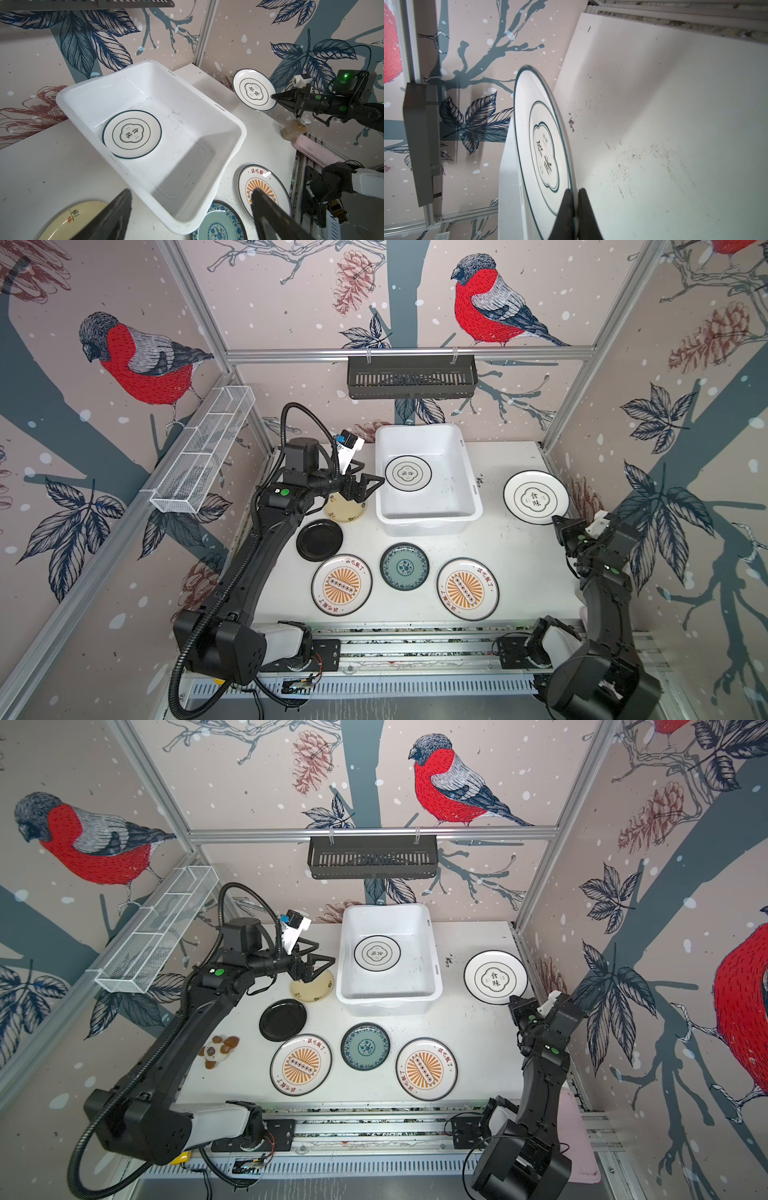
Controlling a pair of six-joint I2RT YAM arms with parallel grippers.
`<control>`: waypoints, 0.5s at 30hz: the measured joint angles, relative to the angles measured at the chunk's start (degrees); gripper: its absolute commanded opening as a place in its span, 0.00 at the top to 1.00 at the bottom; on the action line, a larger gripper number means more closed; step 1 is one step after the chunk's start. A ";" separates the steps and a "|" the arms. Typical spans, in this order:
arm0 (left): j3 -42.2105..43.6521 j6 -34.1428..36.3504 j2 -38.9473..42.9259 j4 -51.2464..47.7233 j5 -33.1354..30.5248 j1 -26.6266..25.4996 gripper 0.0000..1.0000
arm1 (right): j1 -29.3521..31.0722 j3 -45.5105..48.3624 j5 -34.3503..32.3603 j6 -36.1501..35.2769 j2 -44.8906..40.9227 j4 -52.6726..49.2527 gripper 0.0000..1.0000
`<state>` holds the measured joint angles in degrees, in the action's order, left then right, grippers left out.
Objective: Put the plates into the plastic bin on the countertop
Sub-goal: 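Lift the plate and carry it over the white bin with the right gripper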
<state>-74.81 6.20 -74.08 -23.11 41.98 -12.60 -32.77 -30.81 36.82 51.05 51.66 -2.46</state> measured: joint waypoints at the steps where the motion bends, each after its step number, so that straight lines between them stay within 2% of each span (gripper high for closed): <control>1: -0.09 -0.02 -0.02 0.04 0.02 0.00 0.11 | 0.44 -0.74 0.07 0.11 -0.02 -0.15 0.98; 7: -0.24 -0.24 -0.07 0.13 0.02 0.00 0.11 | 5.62 -6.19 -0.42 1.42 0.79 -0.55 0.98; 15: -0.57 -1.33 -0.04 0.57 0.11 0.00 0.11 | 21.18 -14.75 -7.15 4.35 6.21 -0.11 0.98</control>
<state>-75.37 4.86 -74.13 -22.55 42.09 -12.60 -11.60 -45.56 29.67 55.40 57.87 -2.57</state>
